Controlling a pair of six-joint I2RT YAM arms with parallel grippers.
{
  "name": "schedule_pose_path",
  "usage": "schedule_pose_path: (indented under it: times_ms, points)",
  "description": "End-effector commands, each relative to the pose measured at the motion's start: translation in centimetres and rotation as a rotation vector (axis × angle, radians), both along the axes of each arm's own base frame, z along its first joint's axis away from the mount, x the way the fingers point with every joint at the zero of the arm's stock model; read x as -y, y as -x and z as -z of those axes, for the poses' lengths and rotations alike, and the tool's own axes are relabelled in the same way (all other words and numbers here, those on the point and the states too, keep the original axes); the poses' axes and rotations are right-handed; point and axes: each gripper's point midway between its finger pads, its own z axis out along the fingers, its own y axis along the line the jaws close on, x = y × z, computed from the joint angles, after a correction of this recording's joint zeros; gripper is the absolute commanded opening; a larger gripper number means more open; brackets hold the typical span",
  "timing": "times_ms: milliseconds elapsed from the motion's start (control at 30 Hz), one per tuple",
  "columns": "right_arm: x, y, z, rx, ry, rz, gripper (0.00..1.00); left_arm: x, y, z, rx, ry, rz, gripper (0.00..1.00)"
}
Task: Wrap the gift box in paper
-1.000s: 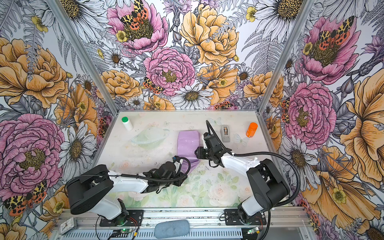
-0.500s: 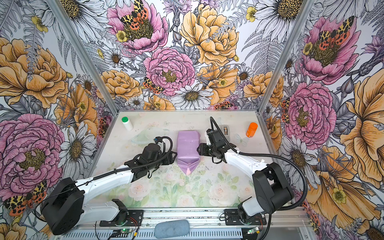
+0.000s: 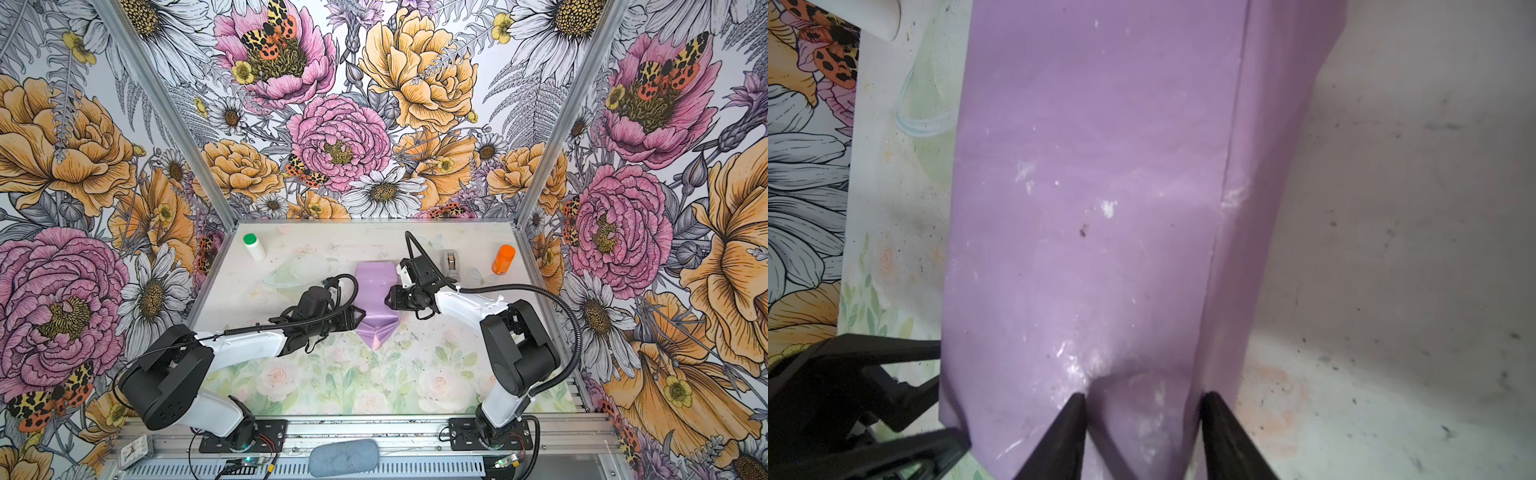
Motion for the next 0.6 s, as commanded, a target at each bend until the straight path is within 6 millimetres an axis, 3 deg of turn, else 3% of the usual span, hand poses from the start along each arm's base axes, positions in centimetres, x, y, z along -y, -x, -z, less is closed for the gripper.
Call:
schedule_pose_path:
  times_ms: [0,167,300,433,567]
  points:
    - [-1.2,-0.2,-0.2,0.005,-0.014,-0.046,0.46,0.8,0.5,-1.1,0.032,0.050,0.010,0.60]
    - [0.2,-1.4,-2.9,0.105,0.011,0.009,0.52,-1.5,0.6,-2.7,0.099,0.015,-0.066,0.60]
    - [2.5,-1.1,-5.8,0.197,0.022,0.067,0.53,-3.3,1.1,-5.1,0.198,-0.058,-0.064,0.60]
    - [4.5,1.1,-6.8,0.231,0.018,0.123,0.48,-5.4,1.5,-6.0,0.254,-0.094,-0.082,0.60]
    - [5.5,4.7,-5.1,0.185,-0.019,0.185,0.38,-6.7,2.0,-5.0,0.234,-0.055,-0.121,0.60]
